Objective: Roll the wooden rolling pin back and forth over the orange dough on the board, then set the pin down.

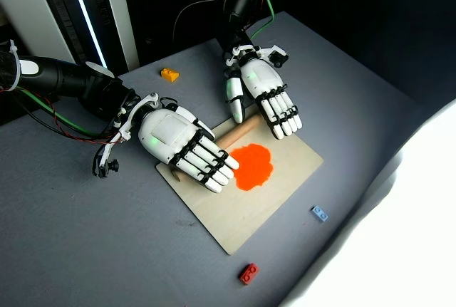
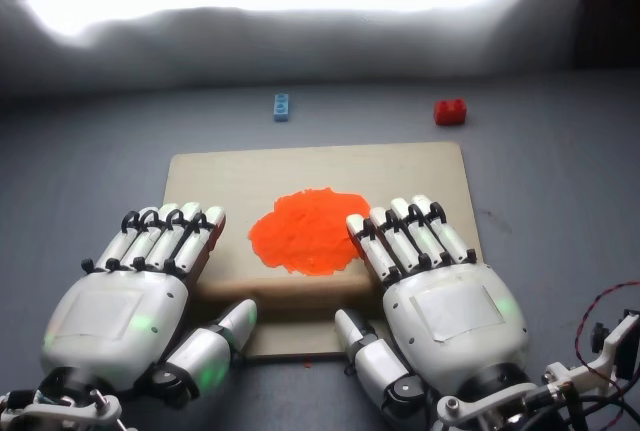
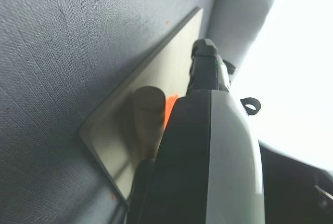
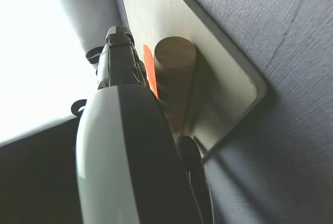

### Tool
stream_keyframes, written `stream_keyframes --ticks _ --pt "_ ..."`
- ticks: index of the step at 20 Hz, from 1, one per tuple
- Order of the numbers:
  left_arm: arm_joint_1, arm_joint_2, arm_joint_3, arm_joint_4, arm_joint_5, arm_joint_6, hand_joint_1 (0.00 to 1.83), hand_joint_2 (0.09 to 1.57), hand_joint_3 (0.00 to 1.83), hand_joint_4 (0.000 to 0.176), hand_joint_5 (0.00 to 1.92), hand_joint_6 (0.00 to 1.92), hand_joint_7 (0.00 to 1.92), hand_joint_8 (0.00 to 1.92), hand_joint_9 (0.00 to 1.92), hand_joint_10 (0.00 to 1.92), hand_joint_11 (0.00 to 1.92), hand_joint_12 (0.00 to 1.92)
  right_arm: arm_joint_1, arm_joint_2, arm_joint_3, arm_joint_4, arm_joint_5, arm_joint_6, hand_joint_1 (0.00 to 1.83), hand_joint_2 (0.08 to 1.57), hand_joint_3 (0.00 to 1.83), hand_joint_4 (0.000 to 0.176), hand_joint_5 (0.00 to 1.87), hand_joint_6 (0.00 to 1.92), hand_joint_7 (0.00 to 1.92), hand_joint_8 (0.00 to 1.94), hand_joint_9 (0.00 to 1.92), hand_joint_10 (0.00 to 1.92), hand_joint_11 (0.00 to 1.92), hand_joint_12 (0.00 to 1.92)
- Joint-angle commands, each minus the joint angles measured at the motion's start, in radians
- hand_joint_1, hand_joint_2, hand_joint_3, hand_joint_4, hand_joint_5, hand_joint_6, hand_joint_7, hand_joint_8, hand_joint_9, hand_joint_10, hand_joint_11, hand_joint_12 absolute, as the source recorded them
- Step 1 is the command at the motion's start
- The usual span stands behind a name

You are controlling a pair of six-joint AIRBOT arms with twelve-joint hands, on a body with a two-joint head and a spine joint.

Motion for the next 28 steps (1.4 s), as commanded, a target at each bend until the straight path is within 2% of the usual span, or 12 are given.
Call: stream_keyframes --ticks 1,21,28 --pt "-0.004 -0.001 0.004 0.049 -0.104 -0.001 0.0 1.44 0.0 0.0 0.03 0.0 0.01 0.0 0.01 0.0 0.0 0.08 -0.002 0.002 0.003 -0.088 -0.08 0.001 0.0 1.5 0.01 0.0 0.08 0.02 0.07 0.01 0.01 0.01 0.0 0.0" --pt "-0.055 -0.031 0.071 0.043 -0.067 -0.002 0.0 1.44 0.0 0.0 0.02 0.0 0.01 0.0 0.0 0.0 0.0 0.01 0.026 -0.004 0.043 -0.087 -0.075 0.006 0.0 1.51 0.01 0.0 0.07 0.01 0.05 0.0 0.0 0.0 0.0 0.0" --pt "-0.066 -0.034 0.087 0.04 -0.056 -0.002 0.0 1.45 0.0 0.0 0.02 0.0 0.0 0.0 0.0 0.0 0.0 0.01 0.039 -0.006 0.069 -0.061 -0.041 0.029 0.0 1.51 0.01 0.0 0.03 0.0 0.0 0.0 0.0 0.0 0.0 0.0"
